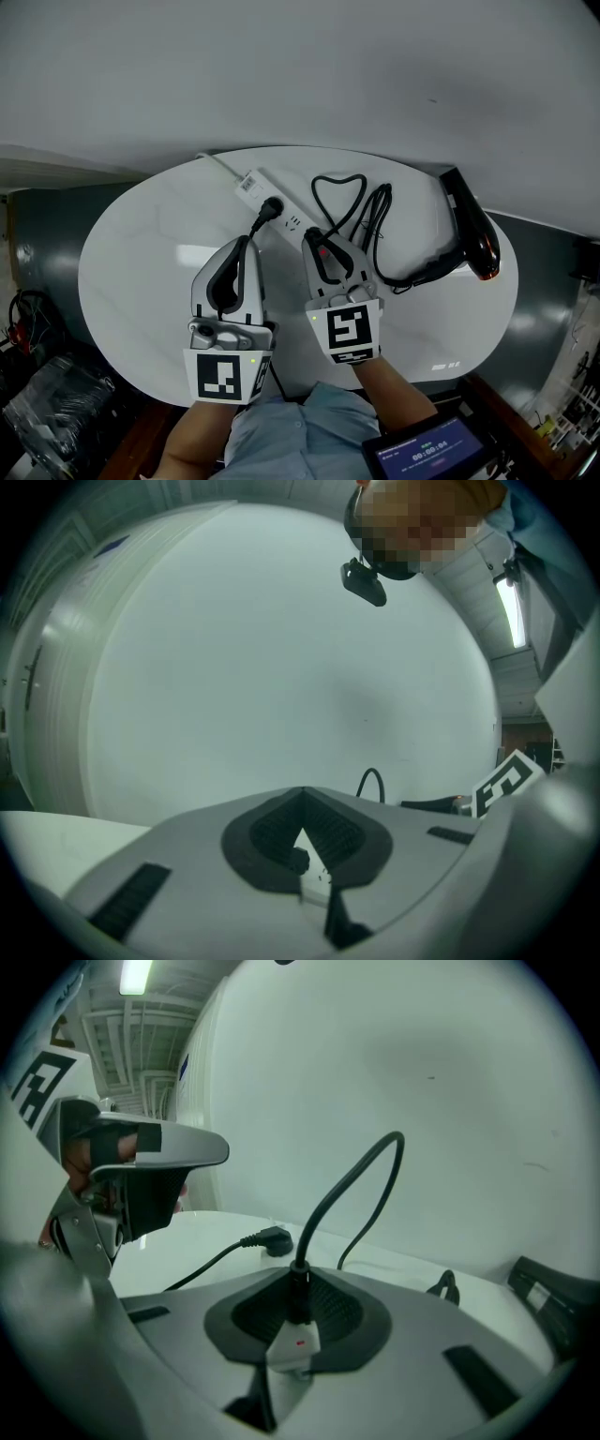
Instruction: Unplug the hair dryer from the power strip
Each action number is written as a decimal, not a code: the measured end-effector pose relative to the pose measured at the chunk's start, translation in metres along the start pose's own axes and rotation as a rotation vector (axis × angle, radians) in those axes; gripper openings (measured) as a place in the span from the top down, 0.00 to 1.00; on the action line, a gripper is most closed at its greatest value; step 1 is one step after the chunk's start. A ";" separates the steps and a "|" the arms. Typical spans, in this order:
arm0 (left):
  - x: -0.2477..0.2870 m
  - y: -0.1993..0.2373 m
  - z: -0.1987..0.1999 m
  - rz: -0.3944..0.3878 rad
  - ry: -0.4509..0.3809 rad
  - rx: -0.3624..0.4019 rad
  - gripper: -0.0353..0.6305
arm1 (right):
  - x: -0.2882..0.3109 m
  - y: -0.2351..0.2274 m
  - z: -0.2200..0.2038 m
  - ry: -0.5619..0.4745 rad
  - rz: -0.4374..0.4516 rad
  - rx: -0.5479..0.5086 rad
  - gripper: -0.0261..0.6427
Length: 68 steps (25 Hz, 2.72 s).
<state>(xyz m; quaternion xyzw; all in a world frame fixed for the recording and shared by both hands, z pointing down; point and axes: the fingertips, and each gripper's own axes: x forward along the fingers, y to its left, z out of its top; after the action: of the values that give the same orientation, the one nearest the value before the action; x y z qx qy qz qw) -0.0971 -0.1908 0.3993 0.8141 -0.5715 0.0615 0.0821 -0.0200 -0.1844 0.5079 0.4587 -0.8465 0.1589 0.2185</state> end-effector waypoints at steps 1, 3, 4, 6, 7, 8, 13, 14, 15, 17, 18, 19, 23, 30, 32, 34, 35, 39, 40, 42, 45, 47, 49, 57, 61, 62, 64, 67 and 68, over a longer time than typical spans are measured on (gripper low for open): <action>0.000 0.000 0.000 -0.001 0.001 0.000 0.95 | -0.001 0.000 0.001 -0.007 -0.001 0.001 0.89; 0.000 -0.002 -0.001 -0.004 0.001 0.002 0.95 | -0.003 -0.001 0.005 -0.028 -0.004 0.005 0.89; 0.001 -0.002 0.000 -0.005 0.000 0.003 0.95 | -0.005 -0.001 0.008 -0.042 -0.006 0.010 0.89; 0.000 -0.003 0.002 -0.009 -0.007 0.004 0.95 | -0.010 -0.003 0.021 -0.088 -0.010 0.014 0.89; -0.001 -0.003 0.004 -0.011 -0.011 0.005 0.95 | -0.013 -0.004 0.032 -0.132 -0.013 -0.001 0.89; -0.002 -0.003 0.005 -0.013 -0.015 0.006 0.95 | -0.016 -0.005 0.047 -0.186 -0.015 -0.020 0.89; -0.006 -0.010 0.015 -0.025 -0.042 0.017 0.95 | -0.034 -0.012 0.095 -0.327 -0.031 0.017 0.89; -0.007 -0.012 0.017 -0.029 -0.048 0.018 0.95 | -0.037 -0.013 0.099 -0.335 -0.032 0.022 0.89; -0.008 -0.013 0.019 -0.033 -0.051 0.018 0.95 | -0.041 -0.014 0.103 -0.339 -0.034 0.021 0.89; -0.010 -0.016 0.022 -0.040 -0.055 0.017 0.95 | -0.047 -0.015 0.105 -0.341 -0.040 0.009 0.89; -0.011 -0.018 0.024 -0.045 -0.058 0.016 0.95 | -0.050 -0.015 0.104 -0.338 -0.043 -0.003 0.89; -0.012 -0.020 0.026 -0.051 -0.062 0.016 0.95 | -0.053 -0.015 0.101 -0.330 -0.046 -0.020 0.89; -0.016 -0.030 0.032 -0.084 -0.079 0.021 0.95 | -0.062 -0.012 0.068 -0.214 -0.059 -0.076 0.89; -0.031 -0.054 0.037 -0.142 -0.089 0.039 0.95 | -0.082 -0.012 0.002 -0.075 -0.124 0.042 0.89; -0.036 -0.061 0.036 -0.158 -0.089 0.045 0.95 | -0.085 -0.011 -0.010 -0.059 -0.128 0.064 0.88; -0.042 -0.067 0.035 -0.172 -0.089 0.052 0.95 | -0.088 -0.009 -0.023 -0.036 -0.126 0.095 0.87; -0.045 -0.070 0.034 -0.179 -0.087 0.056 0.95 | -0.090 -0.009 -0.028 -0.025 -0.124 0.110 0.85; -0.057 -0.079 0.035 -0.200 -0.092 0.065 0.95 | -0.098 -0.006 -0.039 -0.006 -0.122 0.158 0.74; -0.060 -0.081 0.037 -0.204 -0.099 0.068 0.95 | -0.101 -0.006 -0.037 -0.016 -0.130 0.159 0.74; -0.065 -0.083 0.042 -0.211 -0.115 0.076 0.95 | -0.108 -0.006 -0.027 -0.051 -0.147 0.154 0.74; -0.074 -0.081 0.059 -0.208 -0.154 0.092 0.95 | -0.122 -0.002 -0.001 -0.119 -0.161 0.132 0.74; -0.081 -0.076 0.074 -0.199 -0.189 0.102 0.95 | -0.133 0.003 0.023 -0.171 -0.168 0.112 0.74; -0.089 -0.068 0.089 -0.186 -0.225 0.110 0.95 | -0.146 0.008 0.049 -0.229 -0.175 0.089 0.74; -0.109 -0.049 0.131 -0.141 -0.363 0.177 0.95 | -0.188 0.028 0.155 -0.509 -0.191 -0.104 0.81; -0.111 -0.040 0.131 -0.135 -0.360 0.120 0.95 | -0.196 0.039 0.171 -0.580 -0.209 -0.136 0.90; -0.113 -0.040 0.131 -0.135 -0.360 0.115 0.95 | -0.196 0.041 0.171 -0.586 -0.211 -0.136 0.92; -0.116 -0.040 0.131 -0.137 -0.359 0.107 0.95 | -0.196 0.045 0.168 -0.583 -0.214 -0.142 0.93; -0.119 -0.040 0.130 -0.138 -0.356 0.095 0.95 | -0.196 0.048 0.164 -0.577 -0.219 -0.144 0.95; -0.120 -0.041 0.129 -0.139 -0.356 0.094 0.95 | -0.196 0.048 0.163 -0.580 -0.220 -0.142 0.95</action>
<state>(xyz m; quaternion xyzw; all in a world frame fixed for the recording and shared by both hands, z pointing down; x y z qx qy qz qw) -0.0986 -0.0934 0.2467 0.8527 -0.5158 -0.0628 -0.0546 -0.0024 -0.0970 0.2638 0.5572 -0.8279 -0.0624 0.0154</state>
